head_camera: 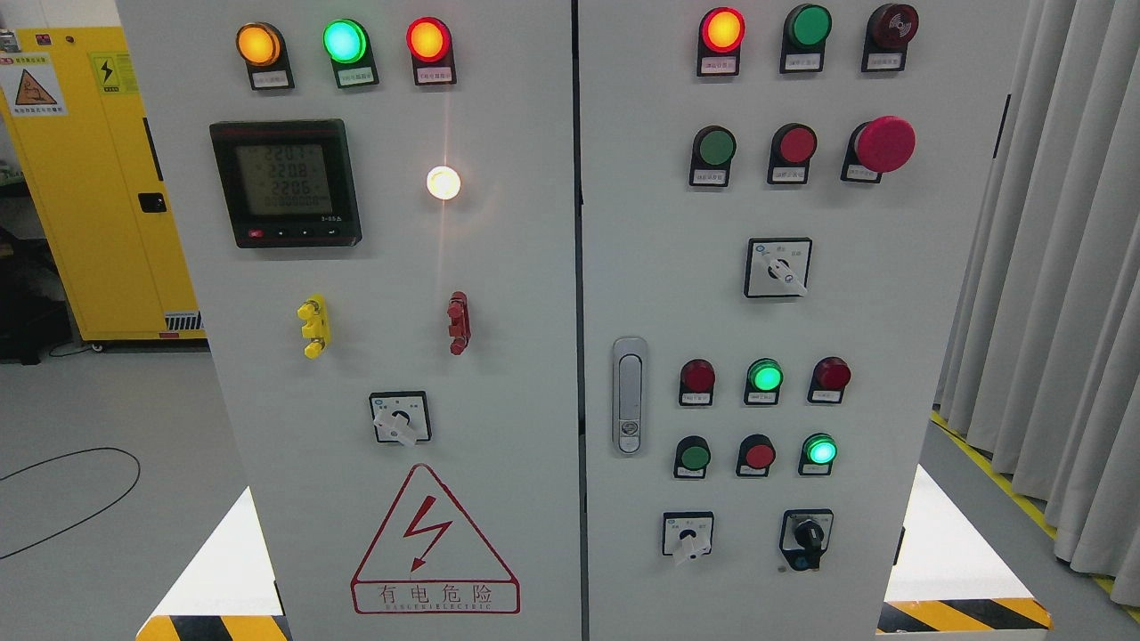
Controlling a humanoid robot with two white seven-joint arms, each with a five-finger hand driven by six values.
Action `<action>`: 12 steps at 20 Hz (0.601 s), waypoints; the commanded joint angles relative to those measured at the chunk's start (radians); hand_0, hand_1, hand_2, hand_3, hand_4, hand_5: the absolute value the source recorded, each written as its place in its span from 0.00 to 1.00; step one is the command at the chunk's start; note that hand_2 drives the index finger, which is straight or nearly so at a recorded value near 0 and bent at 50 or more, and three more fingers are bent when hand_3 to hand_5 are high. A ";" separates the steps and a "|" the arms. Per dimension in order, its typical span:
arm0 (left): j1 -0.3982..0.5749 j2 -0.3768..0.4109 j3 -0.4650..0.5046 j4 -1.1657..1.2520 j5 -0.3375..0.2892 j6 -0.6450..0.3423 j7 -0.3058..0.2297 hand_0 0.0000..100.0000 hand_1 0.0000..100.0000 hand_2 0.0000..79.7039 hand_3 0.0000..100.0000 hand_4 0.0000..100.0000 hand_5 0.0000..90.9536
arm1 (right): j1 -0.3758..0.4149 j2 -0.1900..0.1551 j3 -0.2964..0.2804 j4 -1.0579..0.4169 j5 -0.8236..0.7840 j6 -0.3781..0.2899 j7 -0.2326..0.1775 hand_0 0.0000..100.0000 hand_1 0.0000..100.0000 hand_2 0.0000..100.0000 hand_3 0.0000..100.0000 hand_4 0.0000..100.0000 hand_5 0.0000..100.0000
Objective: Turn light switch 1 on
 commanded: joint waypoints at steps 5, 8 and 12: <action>0.038 0.027 0.063 0.872 0.034 -0.280 -0.097 0.20 0.03 0.26 0.55 0.48 0.10 | 0.000 0.000 0.000 0.000 0.000 0.000 0.000 0.00 0.50 0.04 0.00 0.00 0.00; 0.038 0.027 0.043 1.023 0.034 -0.287 -0.111 0.20 0.03 0.25 0.51 0.46 0.07 | 0.000 0.000 0.000 0.000 0.000 0.000 0.000 0.00 0.50 0.04 0.00 0.00 0.00; 0.026 0.019 0.027 1.167 0.031 -0.198 -0.139 0.20 0.06 0.08 0.40 0.37 0.00 | 0.000 0.000 0.000 0.000 0.000 0.000 0.000 0.00 0.50 0.04 0.00 0.00 0.00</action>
